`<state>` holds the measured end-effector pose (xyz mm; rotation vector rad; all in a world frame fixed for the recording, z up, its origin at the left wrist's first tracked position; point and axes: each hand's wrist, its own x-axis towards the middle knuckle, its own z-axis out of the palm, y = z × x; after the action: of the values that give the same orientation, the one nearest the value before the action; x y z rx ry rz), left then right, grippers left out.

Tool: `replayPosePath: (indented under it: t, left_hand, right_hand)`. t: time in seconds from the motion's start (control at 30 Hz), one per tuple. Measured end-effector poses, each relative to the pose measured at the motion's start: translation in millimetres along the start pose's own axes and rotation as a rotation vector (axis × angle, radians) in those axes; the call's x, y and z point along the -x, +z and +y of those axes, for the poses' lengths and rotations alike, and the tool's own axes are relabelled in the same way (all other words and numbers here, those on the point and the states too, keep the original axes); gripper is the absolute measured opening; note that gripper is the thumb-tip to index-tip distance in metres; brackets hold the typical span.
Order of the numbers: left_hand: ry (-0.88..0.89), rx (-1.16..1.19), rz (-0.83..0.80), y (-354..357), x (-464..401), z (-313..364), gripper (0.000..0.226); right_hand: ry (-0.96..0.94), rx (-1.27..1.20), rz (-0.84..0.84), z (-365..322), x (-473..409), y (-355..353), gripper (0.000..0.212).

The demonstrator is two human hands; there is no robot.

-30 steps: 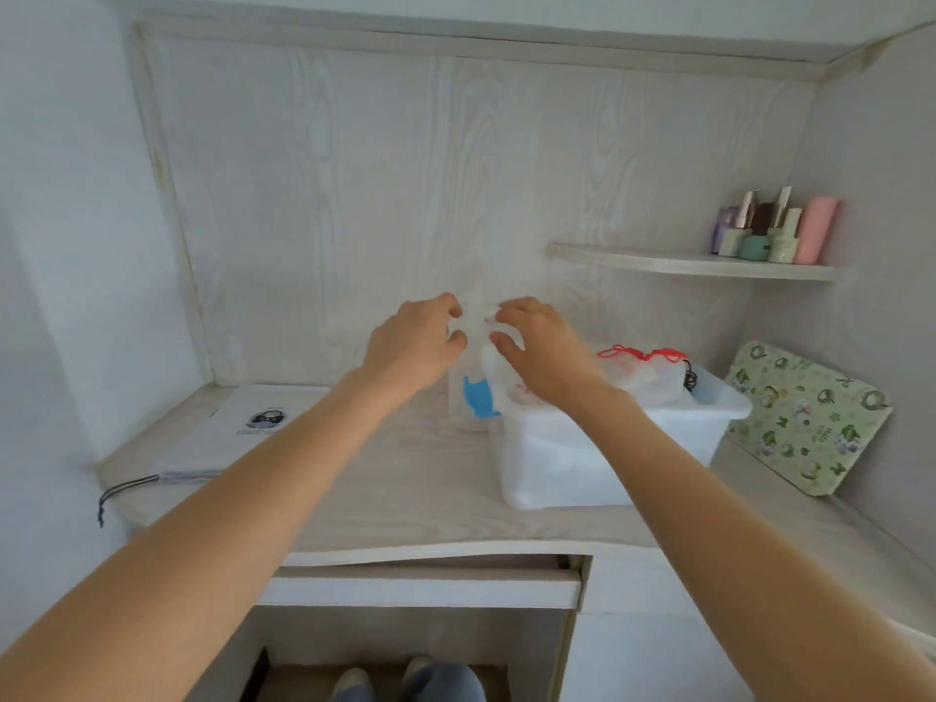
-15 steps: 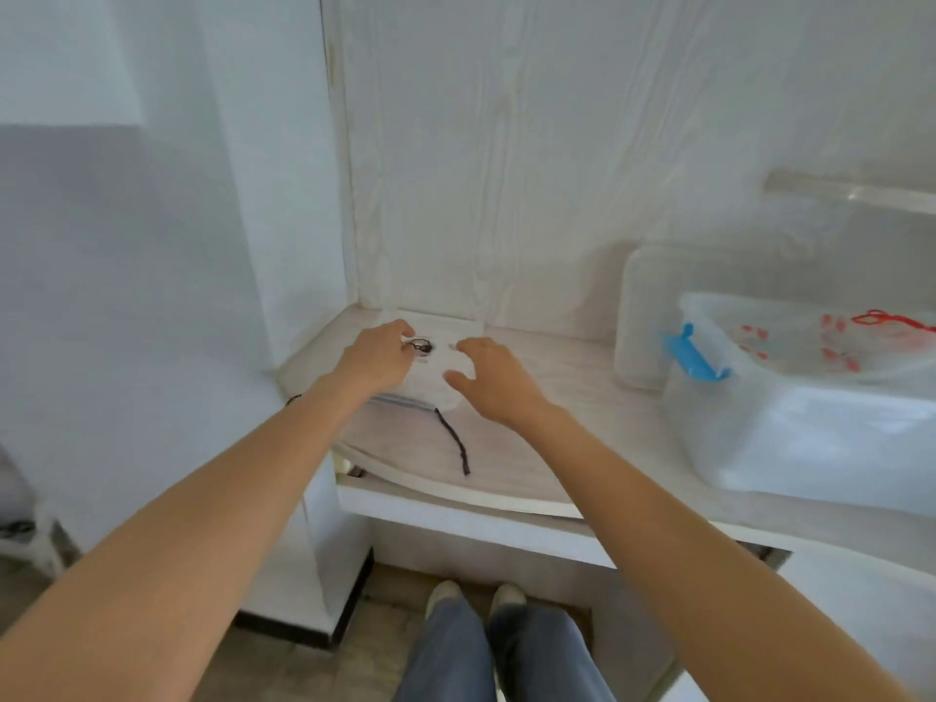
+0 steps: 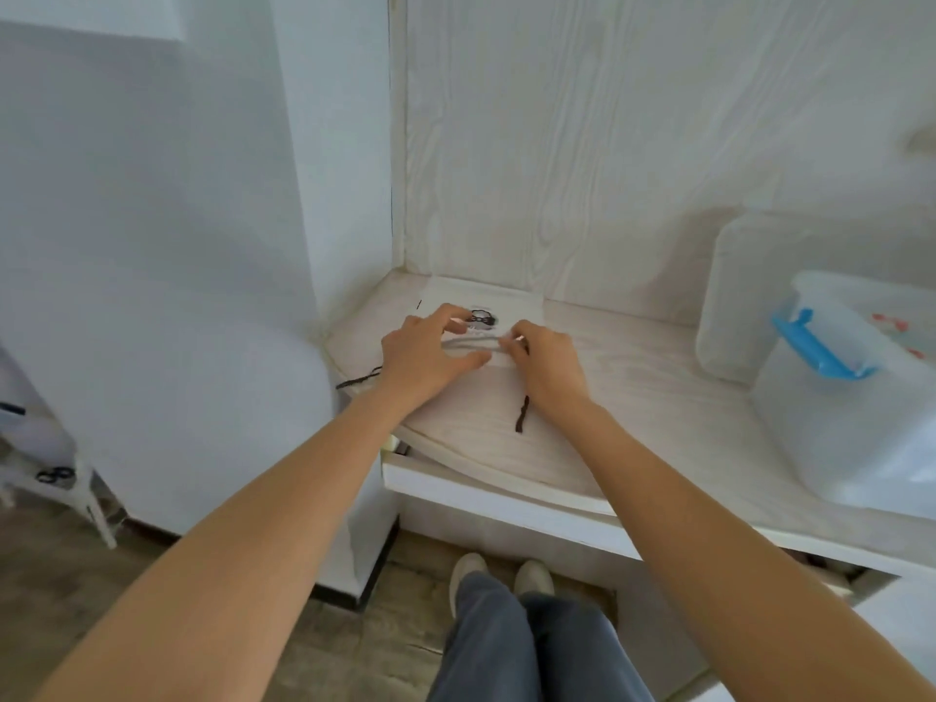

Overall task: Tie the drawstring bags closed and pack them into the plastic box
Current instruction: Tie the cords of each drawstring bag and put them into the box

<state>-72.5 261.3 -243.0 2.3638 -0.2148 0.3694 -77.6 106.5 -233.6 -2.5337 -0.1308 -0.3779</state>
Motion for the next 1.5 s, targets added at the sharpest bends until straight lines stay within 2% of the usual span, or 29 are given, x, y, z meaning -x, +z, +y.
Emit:
replayPosePath:
  t: [0.1, 0.23, 0.33, 0.37, 0.47, 0.5, 0.6, 0.7, 0.77, 0.87, 1.0, 1.07, 1.13, 1.2, 1.27, 1.3, 1.37, 1.43, 1.5]
  left_hand:
    - [0.035, 0.041, 0.109, 1.4, 1.2, -3.7, 0.043]
    - [0.098, 0.229, 0.269, 1.0, 1.0, -6.1, 0.016]
    - [-0.020, 0.226, 0.330, -0.1, 2.3, -8.7, 0.016]
    - [-0.072, 0.236, 0.341, -0.8, 2.4, -10.7, 0.016]
    - [-0.188, 0.357, 0.341, -2.8, 2.4, -16.5, 0.012]
    - [-0.206, 0.416, 0.328, -4.8, 2.1, -17.5, 0.011]
    - [-0.239, 0.492, 0.308, -7.3, 3.3, -15.7, 0.014]
    - [-0.261, 0.553, 0.297, -10.6, 0.7, -12.6, 0.015]
    - [-0.337, 0.699, 0.269, -13.5, -2.5, -12.3, 0.020]
    - [-0.408, 1.073, 0.225, -20.0, -5.5, -11.9, 0.030]
    - [-0.500, 1.542, 0.283, -21.4, -8.1, -3.2, 0.032]
    - [-0.527, 1.716, 0.300, -20.5, -11.4, 3.8, 0.030]
    - [-0.531, 1.767, 0.305, -19.3, -13.4, 9.0, 0.030]
    - [-0.495, 1.659, 0.308, -20.1, -14.2, 12.3, 0.033]
    - [-0.391, 1.351, 0.302, -21.6, -16.3, 10.3, 0.035]
    - [-0.299, 1.131, 0.284, -23.4, -16.7, 9.5, 0.035]
    - [-0.053, 0.636, 0.224, -31.0, -16.1, 8.1, 0.031]
    - [0.213, 0.104, 0.135, -40.3, -11.9, 6.9, 0.027]
    - [0.403, -0.306, 0.034, -49.4, -7.2, 4.3, 0.020]
  right_hand:
    - [0.122, -0.195, 0.098, 10.5, -5.5, 0.4, 0.017]
    - [0.183, -0.369, 0.146, 21.1, -3.2, -6.2, 0.025]
    - [0.157, -0.499, 0.140, 26.8, 0.0, -8.7, 0.017]
    - [0.150, -0.509, 0.126, 28.0, 0.7, -8.6, 0.010]
    - [0.107, -0.512, 0.114, 31.5, 1.7, -7.5, 0.045]
    - [0.087, -0.515, 0.120, 31.1, 1.1, -8.7, 0.048]
    - [0.092, -0.552, 0.154, 33.4, 0.6, -7.7, 0.042]
    - [0.158, -0.731, 0.162, 32.5, 1.4, -7.2, 0.034]
    - [0.197, -0.911, 0.130, 29.5, 1.0, -8.9, 0.030]
    - [0.246, -1.188, 0.089, 25.3, -0.9, -11.8, 0.029]
    - [0.427, -1.386, 0.115, 21.9, -5.5, -17.0, 0.020]
    - [0.513, -1.566, 0.133, 21.9, -7.8, -19.9, 0.021]
    - [0.535, -1.807, 0.127, 19.9, -6.8, -23.3, 0.026]
    - [0.530, -1.938, 0.123, 19.5, -8.0, -25.9, 0.028]
    - [0.508, -1.941, 0.077, 15.0, -9.2, -27.7, 0.025]
    - [0.495, -1.852, 0.051, 13.1, -11.0, -29.2, 0.024]
    - [0.356, -1.479, 0.033, 8.1, -15.9, -34.3, 0.023]
    - [0.068, -0.876, 0.024, 4.0, -16.7, -43.4, 0.023]
    - [-0.212, -0.262, -0.011, 4.2, -16.4, -54.3, 0.023]
